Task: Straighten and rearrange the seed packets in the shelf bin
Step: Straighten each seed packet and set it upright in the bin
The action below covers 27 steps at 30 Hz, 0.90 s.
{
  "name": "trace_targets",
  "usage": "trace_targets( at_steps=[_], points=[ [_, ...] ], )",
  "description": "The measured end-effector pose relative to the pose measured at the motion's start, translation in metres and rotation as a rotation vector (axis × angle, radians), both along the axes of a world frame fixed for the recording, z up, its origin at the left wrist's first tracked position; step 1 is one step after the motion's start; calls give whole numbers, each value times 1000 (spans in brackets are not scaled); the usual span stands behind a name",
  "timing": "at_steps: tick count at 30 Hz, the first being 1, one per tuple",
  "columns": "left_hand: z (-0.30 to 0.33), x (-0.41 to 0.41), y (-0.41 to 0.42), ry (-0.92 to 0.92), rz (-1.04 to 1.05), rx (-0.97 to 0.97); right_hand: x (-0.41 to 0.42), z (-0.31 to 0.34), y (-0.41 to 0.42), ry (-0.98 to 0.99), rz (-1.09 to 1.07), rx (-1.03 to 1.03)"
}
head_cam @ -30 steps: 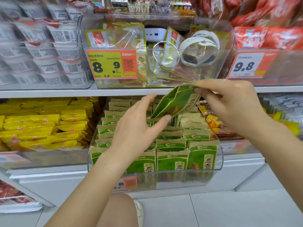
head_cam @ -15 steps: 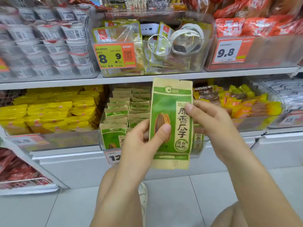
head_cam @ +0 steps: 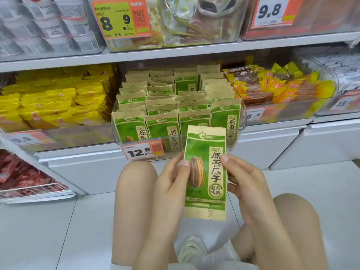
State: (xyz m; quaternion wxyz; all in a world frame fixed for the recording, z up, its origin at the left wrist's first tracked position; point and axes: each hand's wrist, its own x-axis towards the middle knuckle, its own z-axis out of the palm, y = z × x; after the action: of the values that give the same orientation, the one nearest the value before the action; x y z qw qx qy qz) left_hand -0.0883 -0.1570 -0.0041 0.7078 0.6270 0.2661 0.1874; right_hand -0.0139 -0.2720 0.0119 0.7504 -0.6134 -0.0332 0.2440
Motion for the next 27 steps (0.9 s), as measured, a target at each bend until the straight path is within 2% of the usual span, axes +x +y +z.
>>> trace_targets(
  at_steps=[3, 5, 10, 18, 27],
  points=[
    [-4, -1, 0, 4, 50, 248, -2, -1, 3, -46, -82, -6],
    [-5, -2, -4, 55, -8, 309, -3, -3, 5, -85, -102, -16],
    [-3, -2, -8, 153, -77, 203, -7, -4, 10, -220, -76, -88],
    [-5, -8, -2, 19, -297, -68, -7, -3, 12, -255, -100, -130],
    [-5, -8, -5, -1, -364, -105, -8, -2, 13, -276, -149, -136]
  ],
)
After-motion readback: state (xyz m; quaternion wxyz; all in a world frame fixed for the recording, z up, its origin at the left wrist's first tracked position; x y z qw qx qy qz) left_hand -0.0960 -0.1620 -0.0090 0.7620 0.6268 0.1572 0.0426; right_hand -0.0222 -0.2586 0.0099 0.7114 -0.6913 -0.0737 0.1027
